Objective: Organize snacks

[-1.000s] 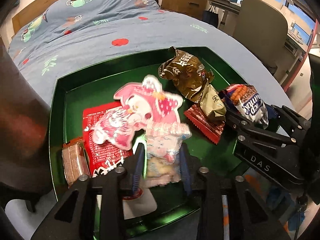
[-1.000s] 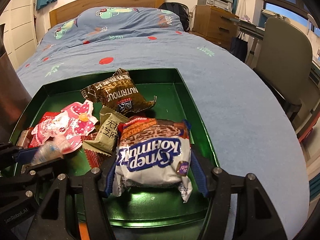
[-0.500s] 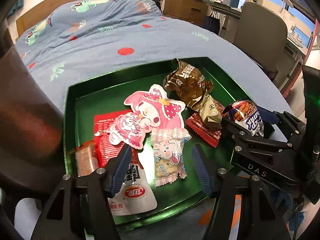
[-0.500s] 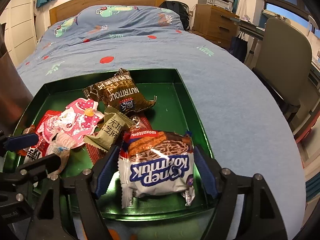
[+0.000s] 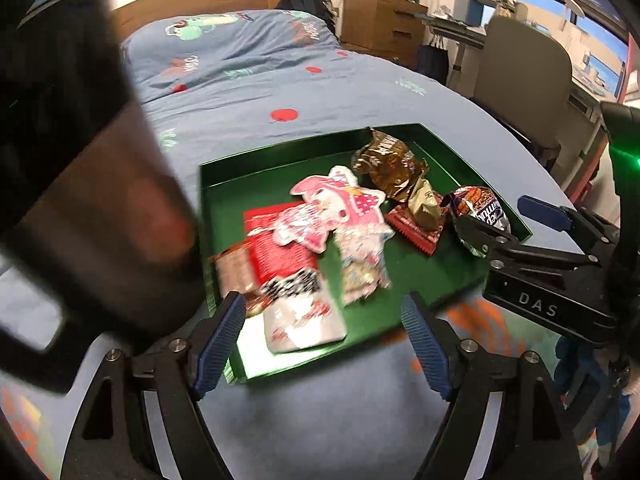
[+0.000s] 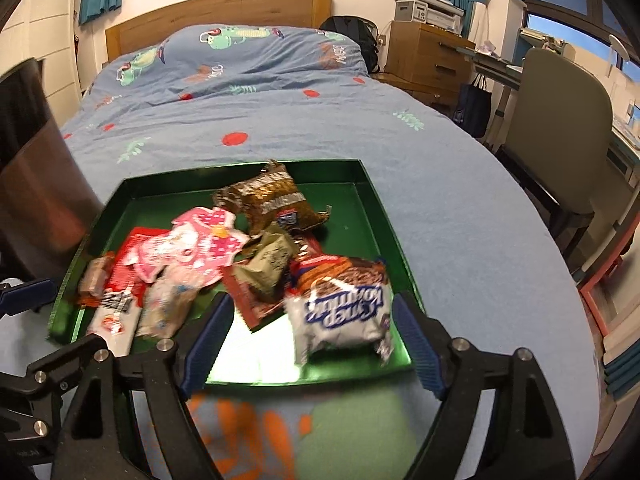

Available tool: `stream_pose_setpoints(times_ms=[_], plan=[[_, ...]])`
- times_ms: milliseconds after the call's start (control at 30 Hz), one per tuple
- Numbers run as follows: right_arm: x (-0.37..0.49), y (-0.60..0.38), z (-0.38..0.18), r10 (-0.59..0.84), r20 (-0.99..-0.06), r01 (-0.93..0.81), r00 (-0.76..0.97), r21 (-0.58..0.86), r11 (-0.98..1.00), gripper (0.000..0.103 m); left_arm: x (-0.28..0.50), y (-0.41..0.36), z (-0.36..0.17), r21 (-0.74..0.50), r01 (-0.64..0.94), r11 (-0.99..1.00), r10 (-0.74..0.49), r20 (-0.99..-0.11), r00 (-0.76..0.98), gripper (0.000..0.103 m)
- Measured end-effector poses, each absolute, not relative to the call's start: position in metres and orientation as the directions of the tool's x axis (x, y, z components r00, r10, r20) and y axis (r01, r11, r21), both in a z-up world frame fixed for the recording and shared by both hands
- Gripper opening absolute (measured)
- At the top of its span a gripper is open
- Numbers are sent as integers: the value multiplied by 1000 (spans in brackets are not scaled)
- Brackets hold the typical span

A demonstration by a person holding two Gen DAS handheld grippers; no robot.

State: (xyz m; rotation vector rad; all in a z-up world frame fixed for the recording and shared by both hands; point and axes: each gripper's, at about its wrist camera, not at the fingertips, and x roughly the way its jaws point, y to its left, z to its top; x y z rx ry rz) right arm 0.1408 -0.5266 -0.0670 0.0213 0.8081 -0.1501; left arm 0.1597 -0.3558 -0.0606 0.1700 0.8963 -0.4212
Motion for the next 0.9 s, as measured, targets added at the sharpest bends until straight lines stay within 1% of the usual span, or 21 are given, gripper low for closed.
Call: stream_pose_setpoints(times_ms=[400, 500, 767, 900], plan=[[85, -459, -51, -78, -699, 82, 711, -27, 996, 103, 110, -286, -48, -13, 335, 942, -227, -761, 608, 80], [71, -448, -47, -79, -690, 91, 720, -19, 996, 103, 100, -271, -48, 12, 313, 950, -197, -754, 627, 80], [39, -425, -38, -92, -687, 99, 720, -29, 995, 103, 73, -233, -47, 11, 280, 960, -177, -752, 635, 80], [24, -411, -32, -96, -684, 90, 723, -45, 995, 103, 60, -221, -41, 5, 259, 966, -172, -735, 655, 80]])
